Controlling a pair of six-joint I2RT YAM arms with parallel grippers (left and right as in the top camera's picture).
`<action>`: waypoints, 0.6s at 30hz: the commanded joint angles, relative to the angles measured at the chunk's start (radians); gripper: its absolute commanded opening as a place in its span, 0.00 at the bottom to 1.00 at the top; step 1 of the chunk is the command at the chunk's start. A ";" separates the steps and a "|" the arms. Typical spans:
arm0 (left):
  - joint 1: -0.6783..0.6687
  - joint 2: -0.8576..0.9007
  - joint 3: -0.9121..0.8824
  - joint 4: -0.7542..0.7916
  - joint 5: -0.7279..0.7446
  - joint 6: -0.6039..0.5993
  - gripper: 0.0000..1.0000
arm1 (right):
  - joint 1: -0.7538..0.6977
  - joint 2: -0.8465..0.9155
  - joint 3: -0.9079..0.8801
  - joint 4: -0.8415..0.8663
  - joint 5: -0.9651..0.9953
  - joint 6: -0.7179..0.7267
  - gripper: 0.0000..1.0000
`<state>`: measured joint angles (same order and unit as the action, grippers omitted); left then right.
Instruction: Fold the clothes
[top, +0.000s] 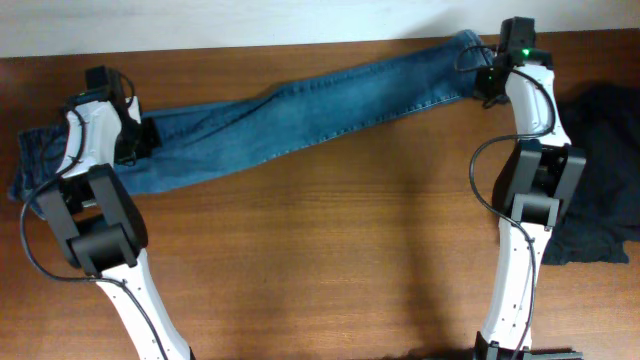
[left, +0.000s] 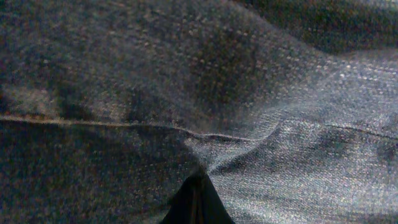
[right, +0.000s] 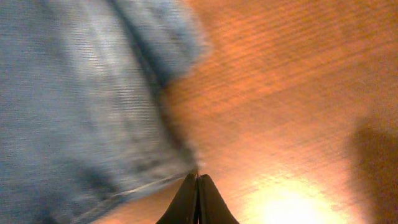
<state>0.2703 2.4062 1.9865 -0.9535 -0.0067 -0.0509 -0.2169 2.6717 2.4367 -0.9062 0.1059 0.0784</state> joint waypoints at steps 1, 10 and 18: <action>0.040 0.023 -0.023 0.040 -0.077 -0.006 0.01 | -0.016 0.018 0.009 -0.023 0.022 0.004 0.04; 0.040 0.023 -0.023 0.105 -0.077 0.003 0.01 | 0.008 -0.003 0.026 -0.052 -0.125 -0.071 0.04; 0.040 0.023 -0.023 0.105 -0.076 0.003 0.01 | 0.098 -0.034 0.179 0.129 -0.182 -0.082 0.04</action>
<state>0.2955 2.4065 1.9762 -0.8619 -0.0383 -0.0498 -0.1627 2.6717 2.5538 -0.8249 -0.0387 0.0109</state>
